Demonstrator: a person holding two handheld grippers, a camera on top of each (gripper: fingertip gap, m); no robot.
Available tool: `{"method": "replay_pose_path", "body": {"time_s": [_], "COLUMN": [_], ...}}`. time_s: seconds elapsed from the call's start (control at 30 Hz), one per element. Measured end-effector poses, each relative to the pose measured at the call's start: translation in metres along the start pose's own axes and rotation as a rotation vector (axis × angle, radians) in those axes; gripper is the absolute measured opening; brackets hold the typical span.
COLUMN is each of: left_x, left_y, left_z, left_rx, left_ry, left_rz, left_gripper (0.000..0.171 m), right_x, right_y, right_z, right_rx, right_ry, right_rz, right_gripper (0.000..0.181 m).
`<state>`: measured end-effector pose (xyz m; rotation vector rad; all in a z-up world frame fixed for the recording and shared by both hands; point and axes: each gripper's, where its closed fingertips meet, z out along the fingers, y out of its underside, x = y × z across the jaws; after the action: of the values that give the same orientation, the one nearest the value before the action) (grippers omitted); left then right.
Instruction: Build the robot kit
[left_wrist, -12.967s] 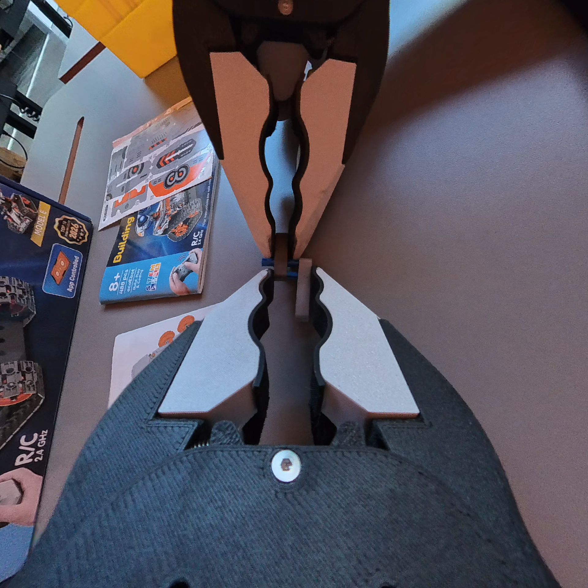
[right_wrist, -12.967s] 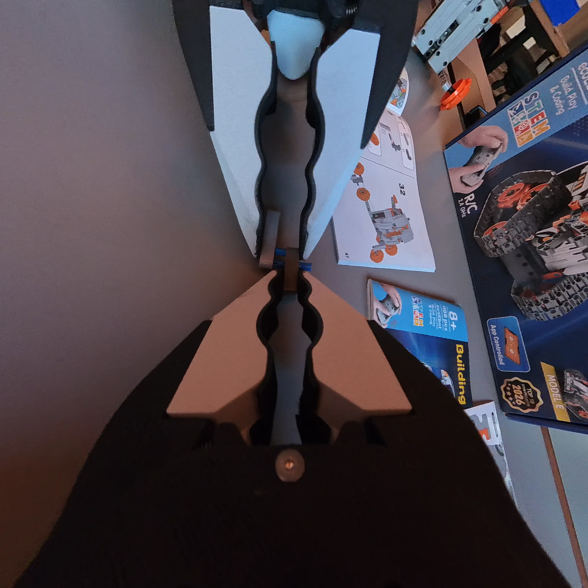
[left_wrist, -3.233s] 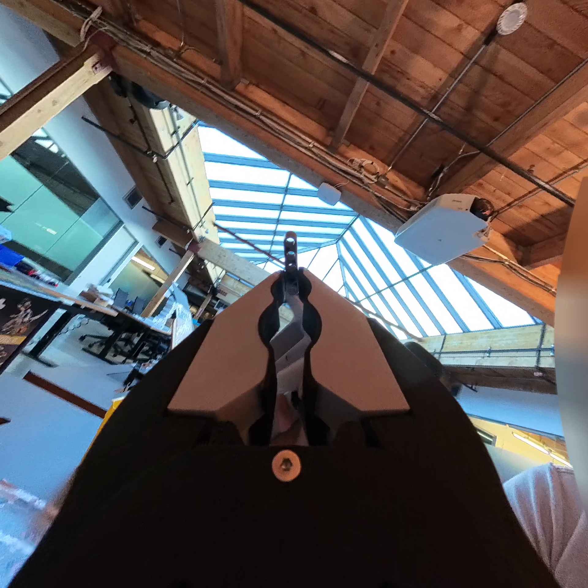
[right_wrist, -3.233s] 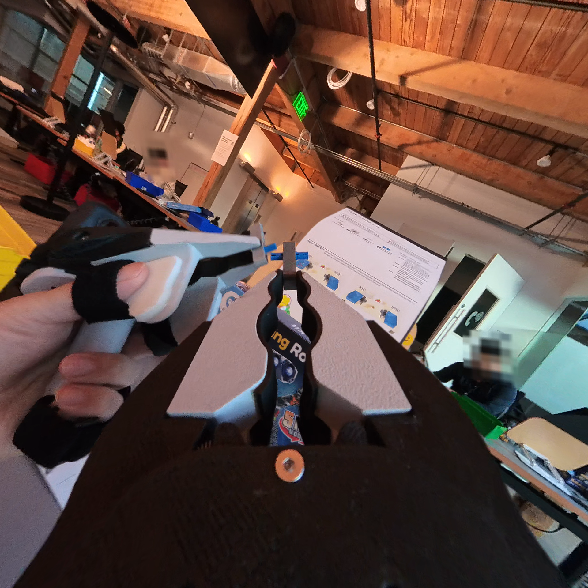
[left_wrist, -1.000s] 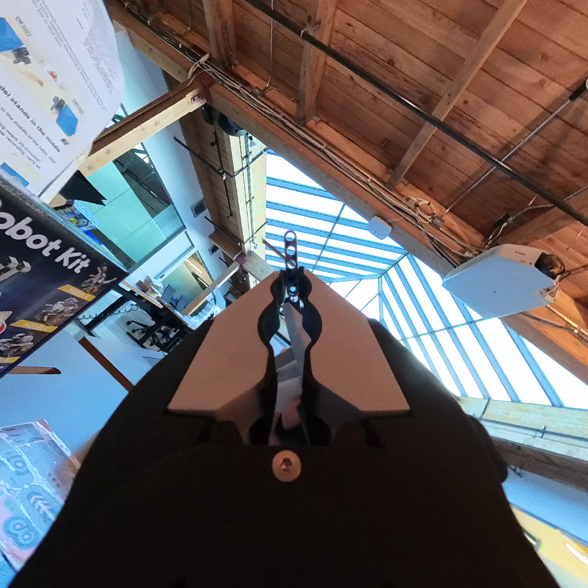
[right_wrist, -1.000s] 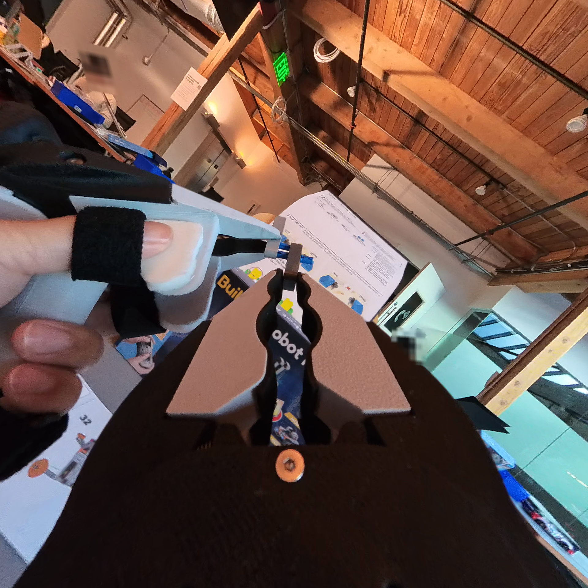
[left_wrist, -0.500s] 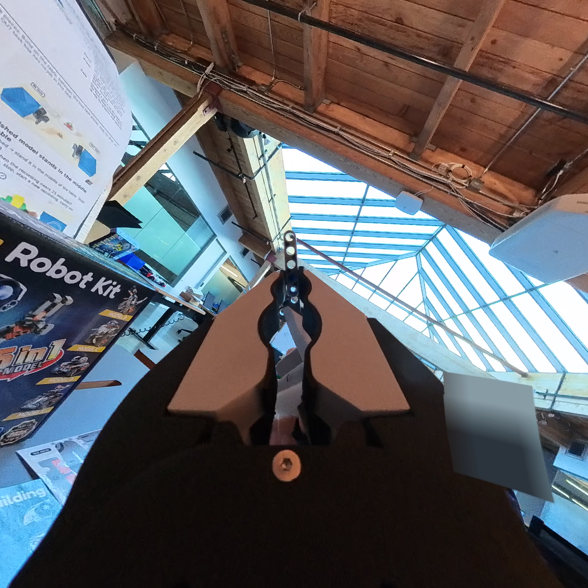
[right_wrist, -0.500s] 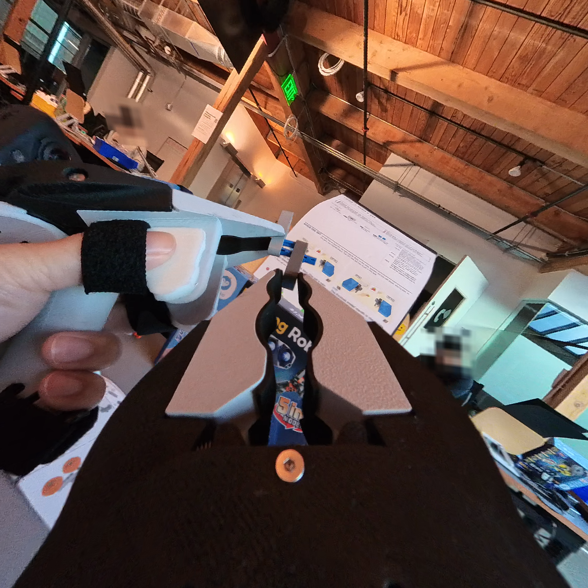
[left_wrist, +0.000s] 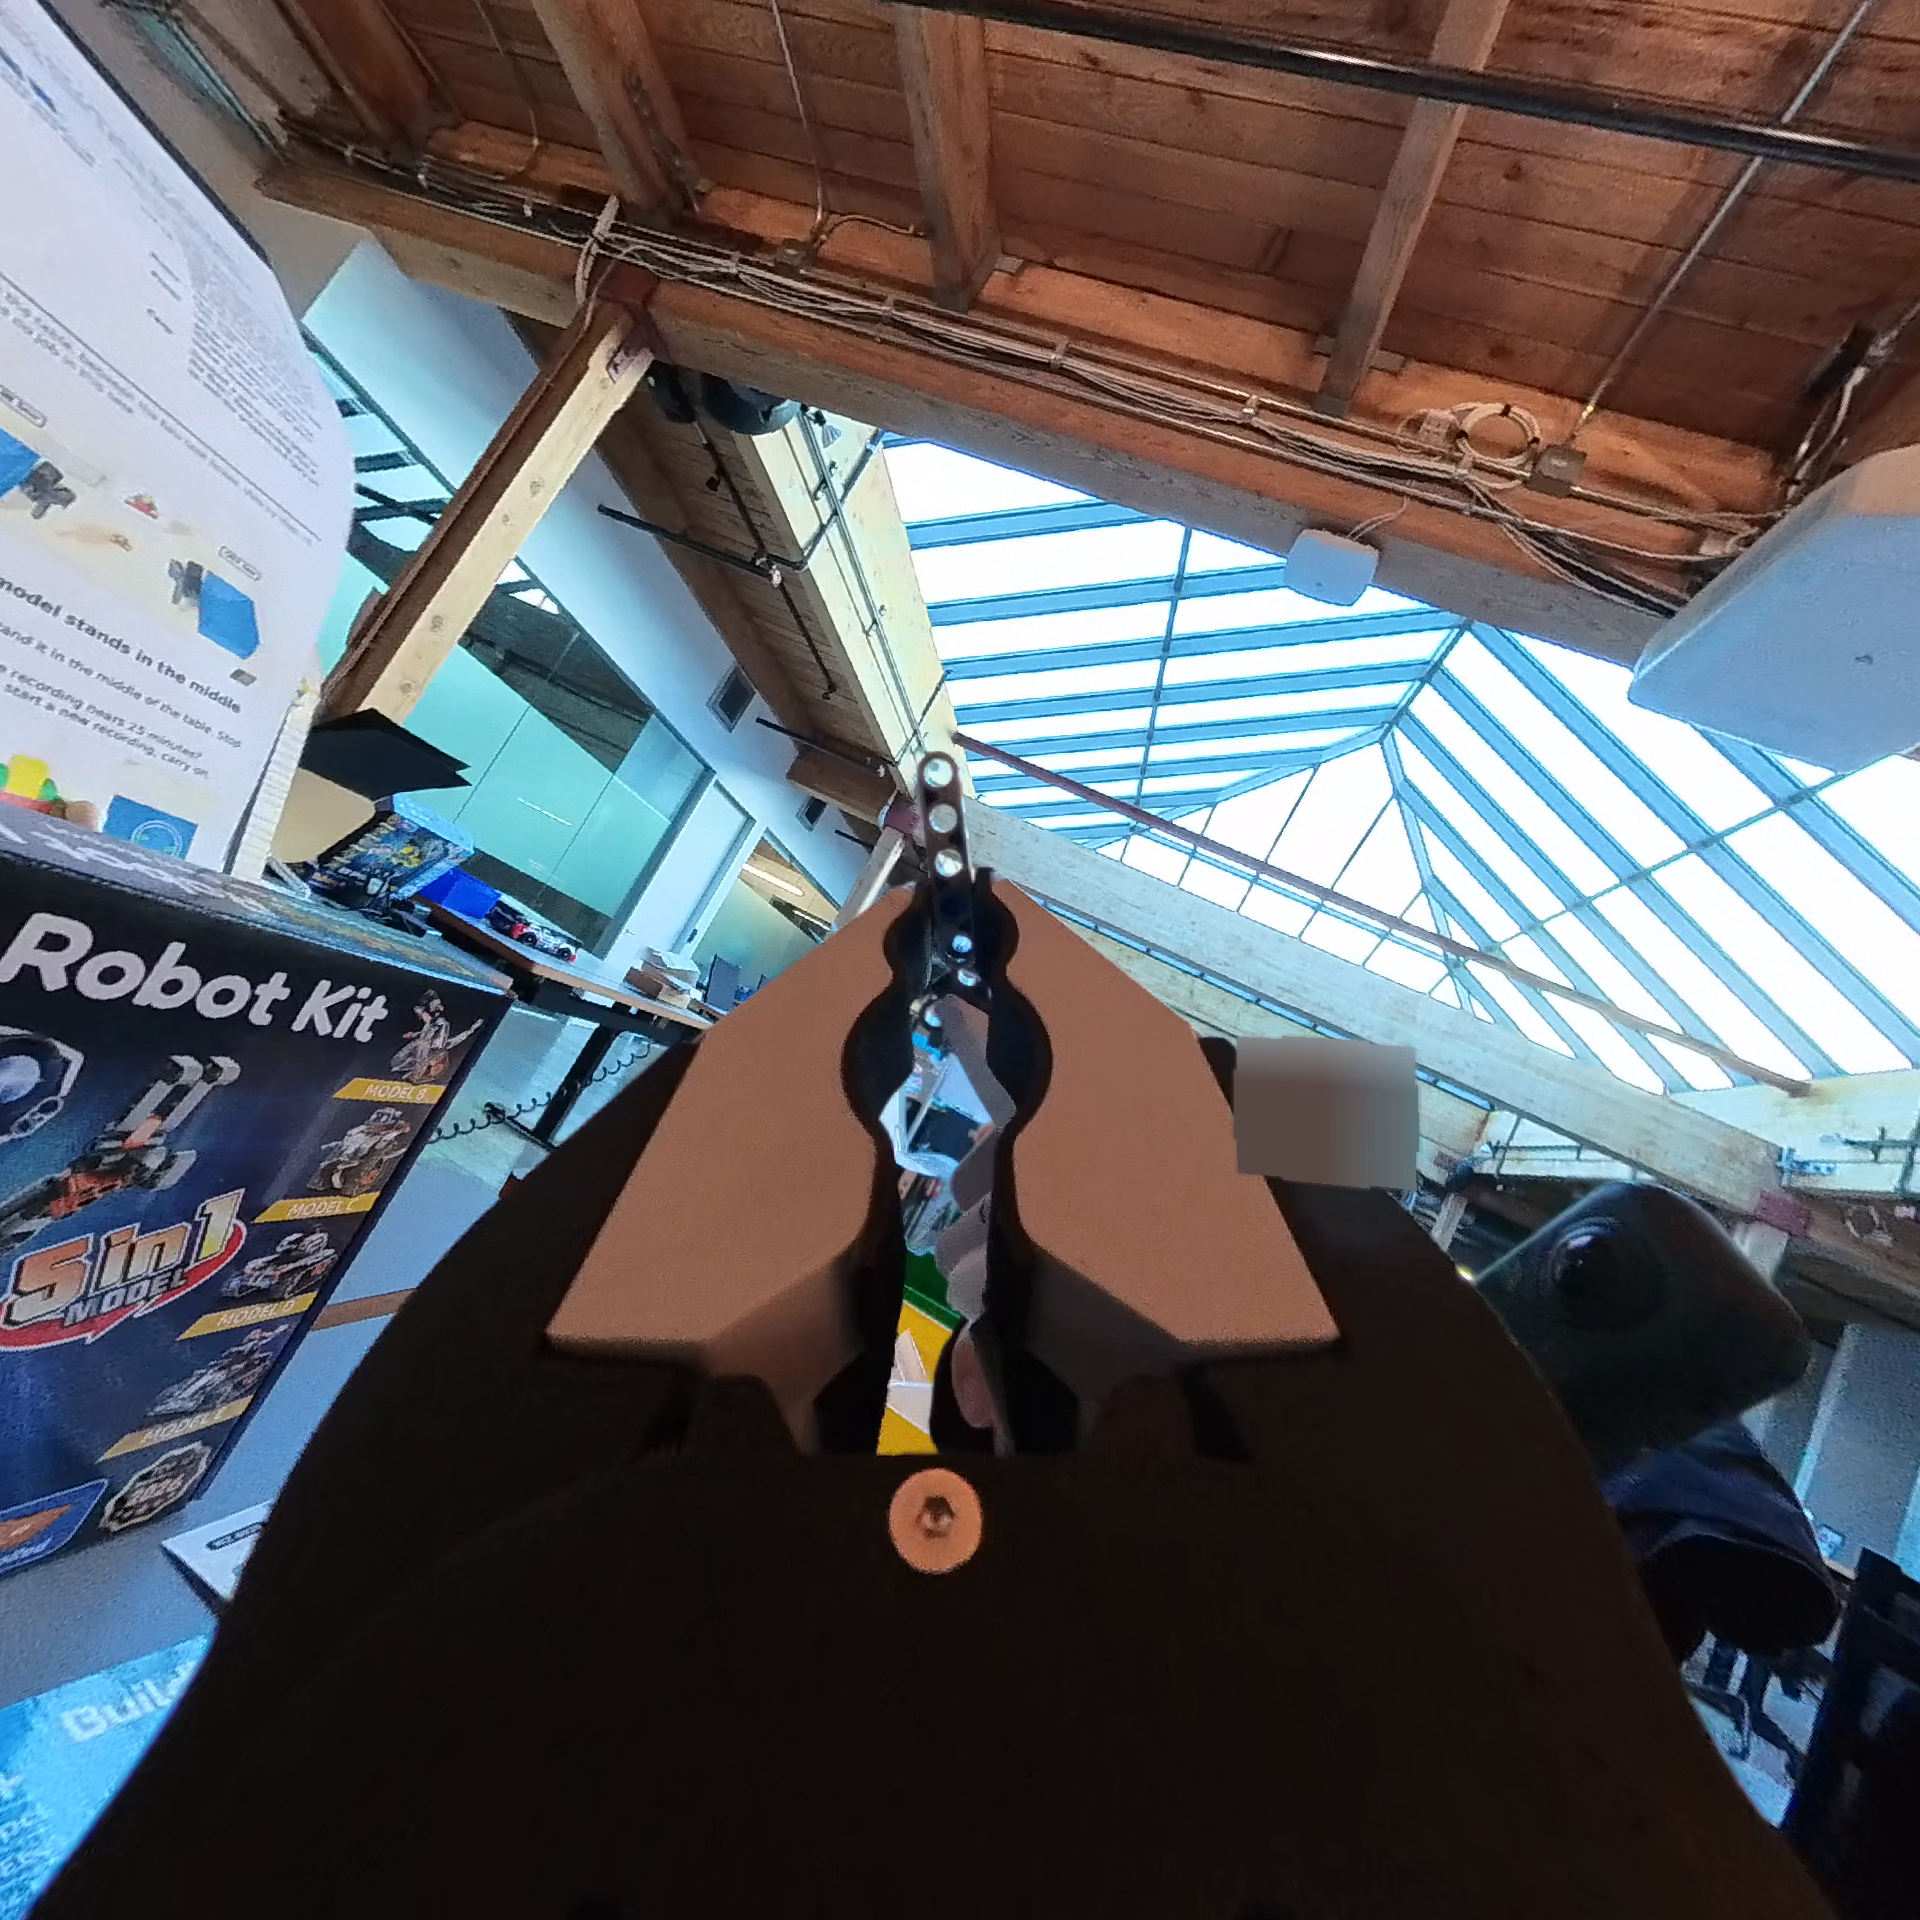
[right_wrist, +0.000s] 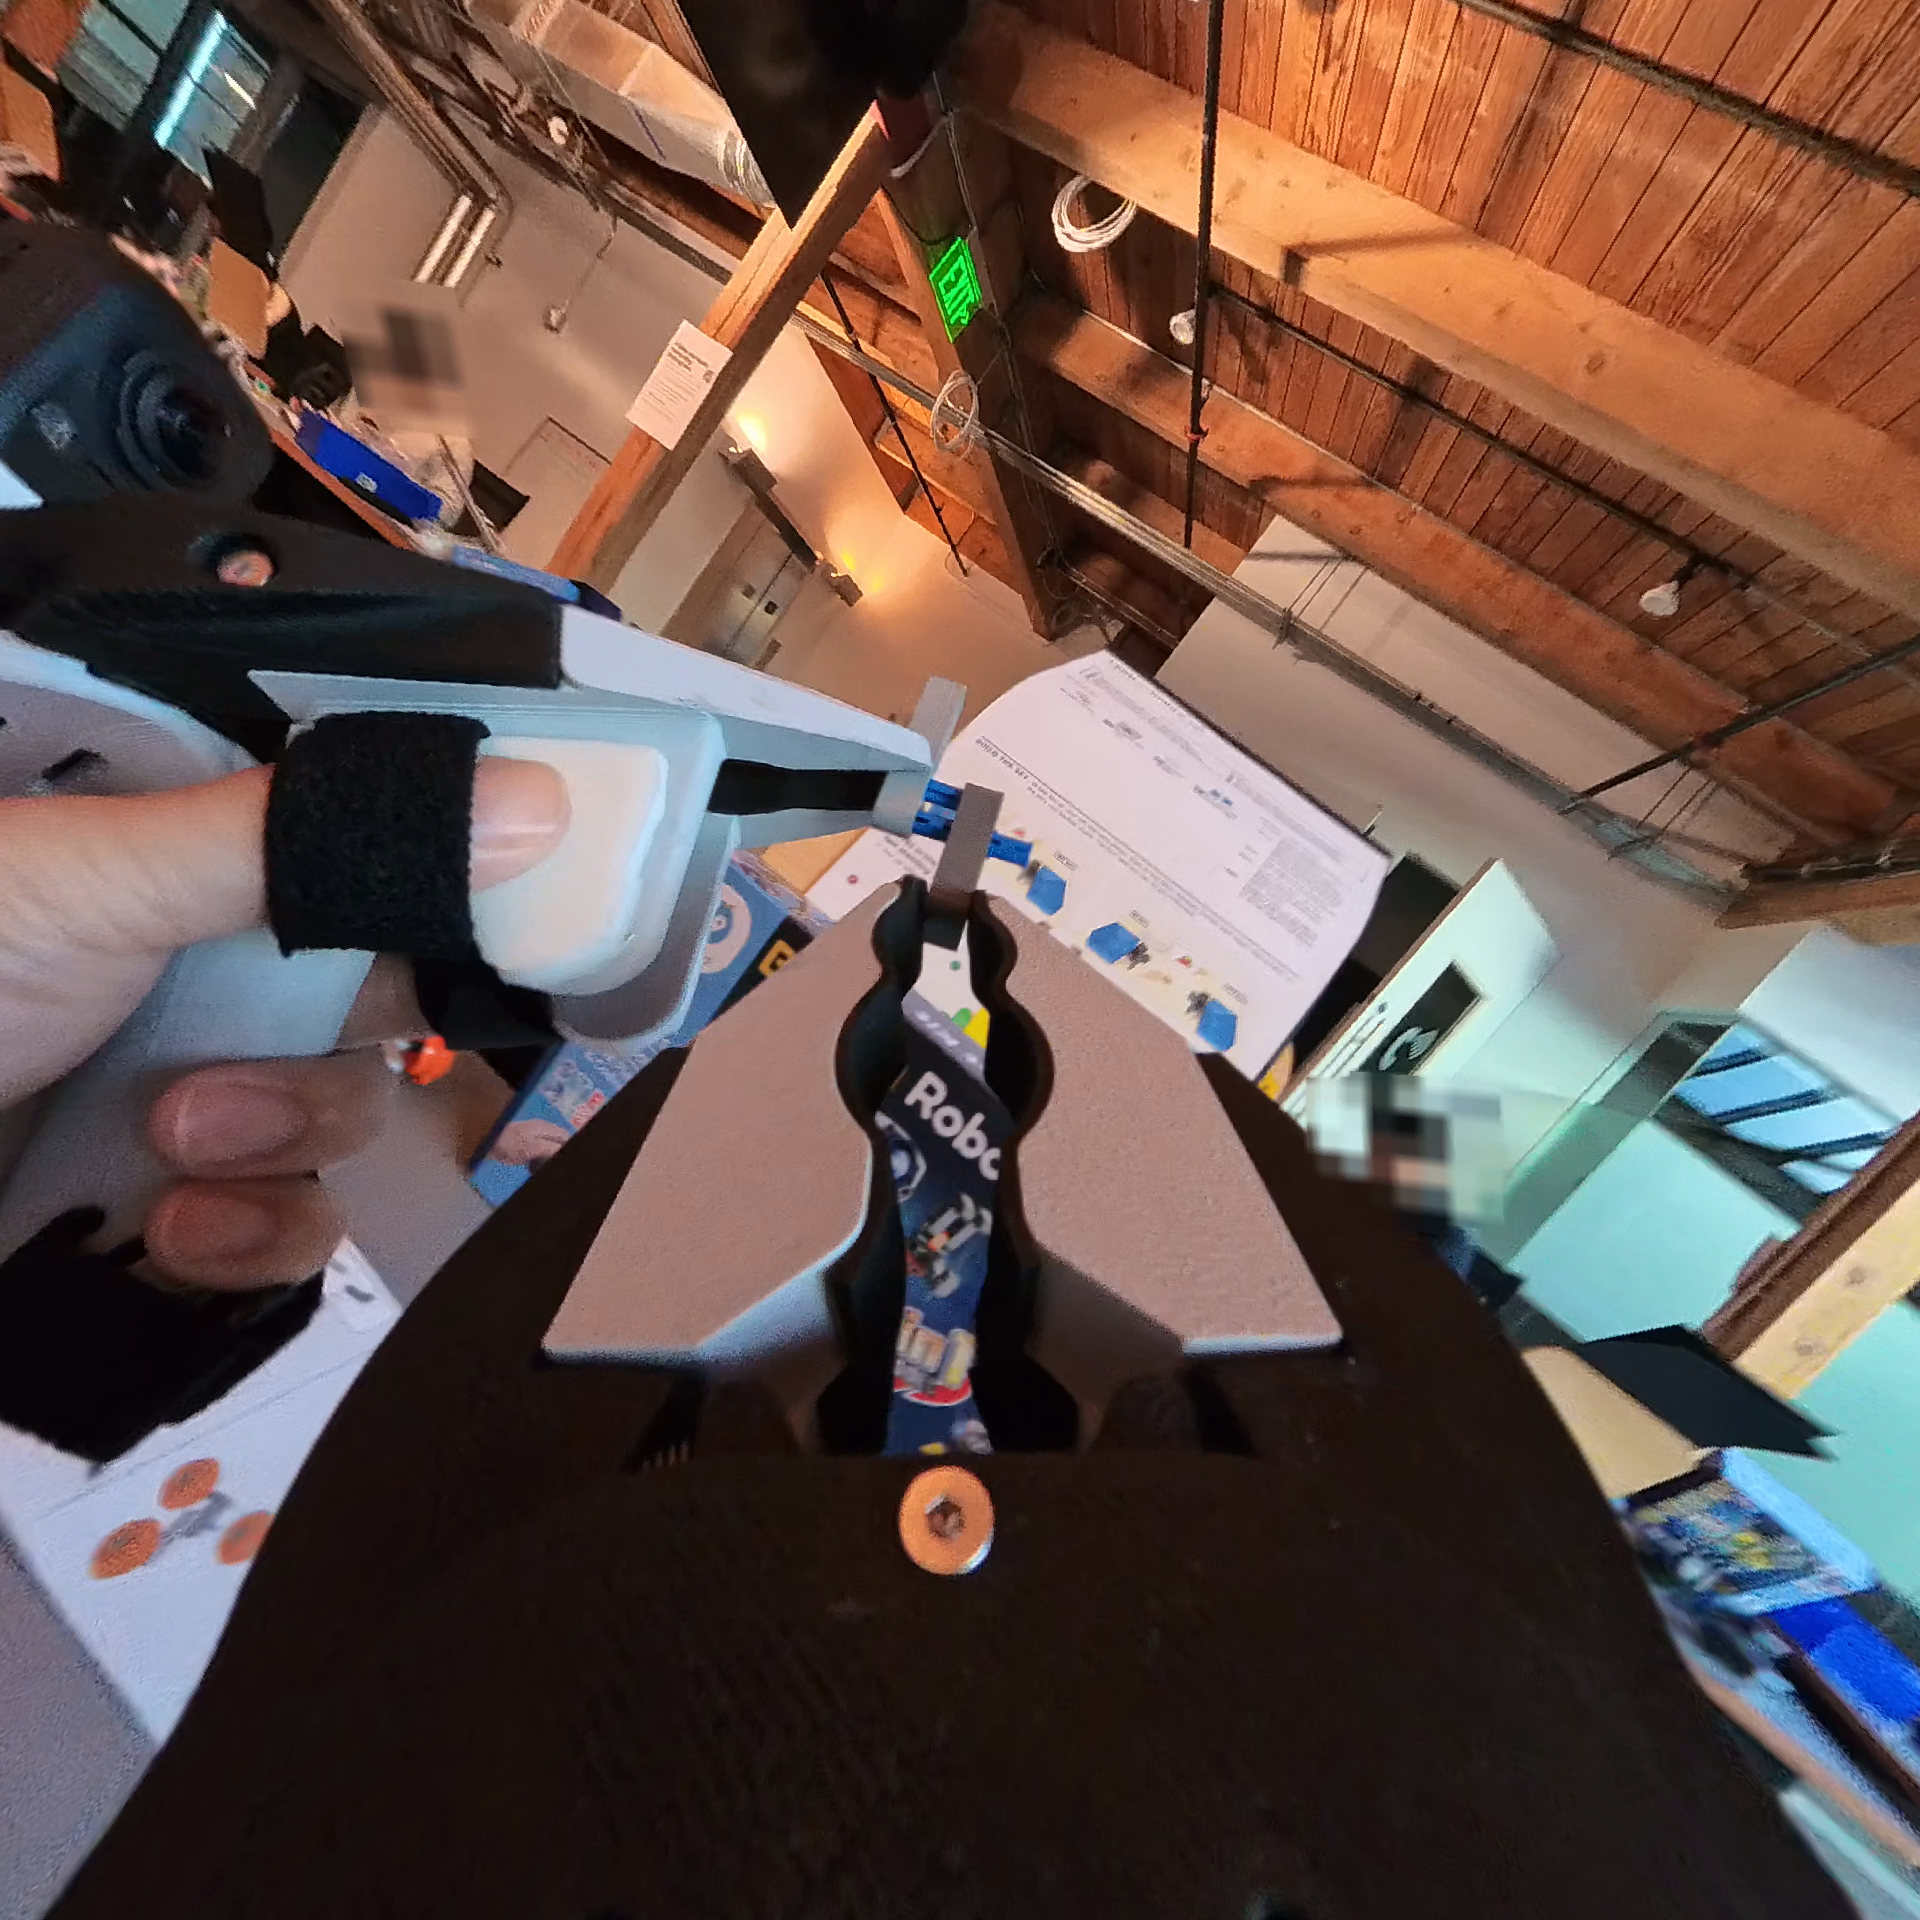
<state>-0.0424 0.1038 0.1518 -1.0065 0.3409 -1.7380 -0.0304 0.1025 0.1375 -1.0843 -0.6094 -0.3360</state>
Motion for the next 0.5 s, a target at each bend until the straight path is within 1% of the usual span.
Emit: {"method": "replay_pose_path", "body": {"time_s": [0.07,0.2,0.27,0.3,0.37,0.5], "left_x": [0.004,0.011,0.015,0.015,0.021,0.025], "left_y": [-0.001,-0.003,-0.004,-0.004,-0.005,-0.006], "left_z": [0.001,0.002,0.002,0.002,0.002,0.003], "left_rx": [-0.014,-0.043,-0.061,-0.061,-0.04,-0.03], "left_ry": [0.025,0.067,0.098,0.093,0.109,0.138], "left_rz": [-0.003,-0.018,-0.032,-0.016,0.029,-0.025], "left_gripper": [0.004,0.004,0.004,0.004,0.004,0.004], "right_x": [0.0,0.002,0.003,0.003,0.005,0.005], "right_y": [-0.004,-0.011,-0.015,-0.014,-0.02,-0.023], "right_z": [-0.001,-0.004,-0.005,-0.005,-0.007,-0.009], "right_rx": [0.008,0.029,0.047,0.037,0.068,0.083], "right_ry": [0.019,0.03,0.024,0.017,0.03,0.034], "right_rz": [-0.076,-0.121,-0.123,-0.109,-0.117,-0.134], "right_gripper": [0.006,0.005,0.005,0.006,0.005,0.005]}}
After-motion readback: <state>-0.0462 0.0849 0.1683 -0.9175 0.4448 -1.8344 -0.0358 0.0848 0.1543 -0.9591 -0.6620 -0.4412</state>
